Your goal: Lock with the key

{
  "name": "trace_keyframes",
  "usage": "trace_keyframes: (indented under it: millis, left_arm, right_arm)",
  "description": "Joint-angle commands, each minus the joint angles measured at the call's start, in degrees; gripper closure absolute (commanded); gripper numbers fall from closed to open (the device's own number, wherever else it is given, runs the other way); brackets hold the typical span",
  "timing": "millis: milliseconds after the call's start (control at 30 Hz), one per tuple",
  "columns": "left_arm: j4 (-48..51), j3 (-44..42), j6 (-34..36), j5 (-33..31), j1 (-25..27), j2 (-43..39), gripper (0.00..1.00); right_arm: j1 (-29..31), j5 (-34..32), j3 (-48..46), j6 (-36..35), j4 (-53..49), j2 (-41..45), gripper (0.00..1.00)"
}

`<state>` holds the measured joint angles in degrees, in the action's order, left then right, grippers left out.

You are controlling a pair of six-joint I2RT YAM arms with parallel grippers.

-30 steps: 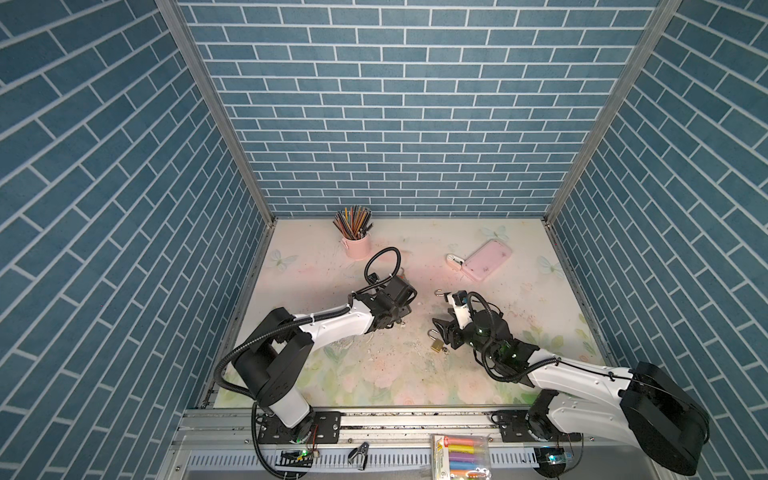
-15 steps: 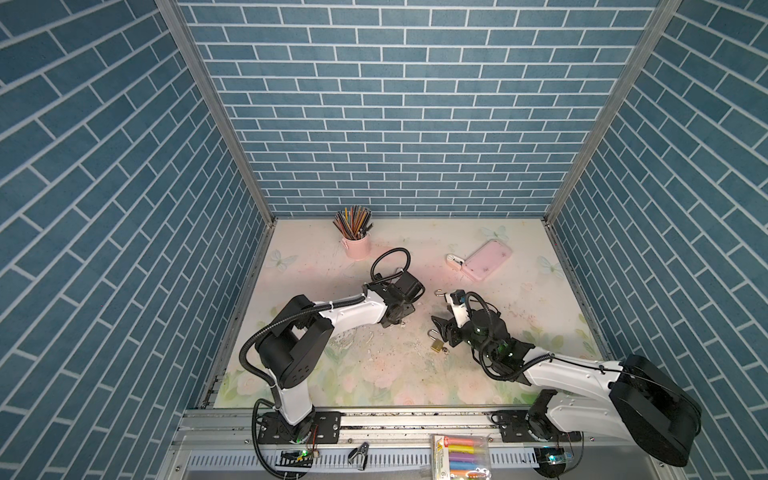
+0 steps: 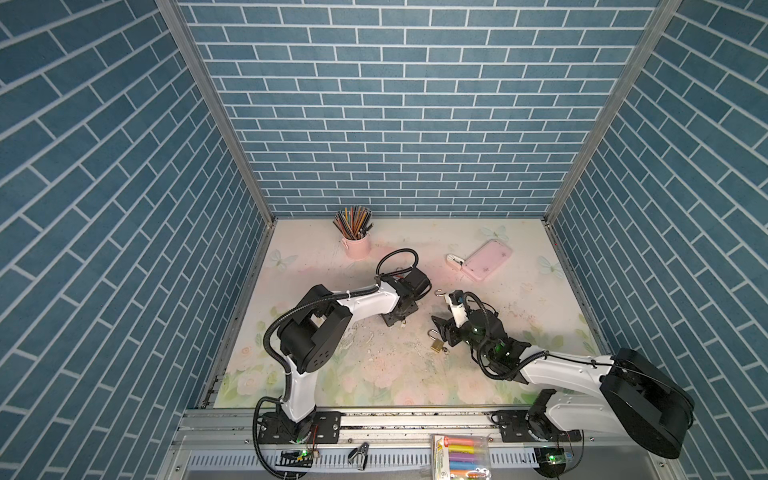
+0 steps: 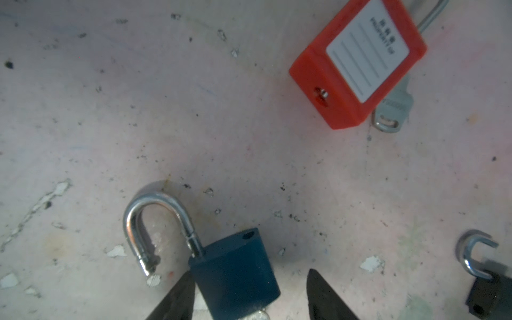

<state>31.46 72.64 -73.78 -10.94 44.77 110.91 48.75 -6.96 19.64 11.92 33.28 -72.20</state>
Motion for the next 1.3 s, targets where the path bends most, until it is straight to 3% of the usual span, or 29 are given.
trace_keyframes:
  millis: [0, 200, 600, 867, 1067, 1267]
  left_arm:
    - [3.27, 0.48, -2.24, -0.81, -0.38, 1.21, 0.36]
    - [3.74, 1.16, -3.55, -1.5, -1.0, 2.19, 0.47]
    - [13.0, 7.51, -5.49, -1.72, -1.01, 6.97, 0.51]
    - [12.76, 8.04, -5.59, 1.59, -0.97, 9.01, 0.56]
    - [11.75, 7.04, -5.17, 2.76, -0.76, 8.65, 0.68]
    - [7.64, 4.39, 0.87, 2.93, -0.74, 5.64, 0.93]
  right_arm:
    - [0.2, -2.13, 0.18, -1.64, 1.44, -0.92, 0.36]
    - [0.2, -2.53, 1.48, -1.73, 0.59, -2.34, 0.36]
    - [0.2, -3.4, 1.87, -1.73, 0.31, -2.78, 0.36]
    - [0.2, -4.07, 1.37, -1.38, -0.23, -1.82, 0.36]
    - [0.18, -4.86, 1.64, -1.16, -1.15, -0.92, 0.36]
    - [0.15, -6.71, 2.92, 0.76, -3.94, 1.61, 0.36]
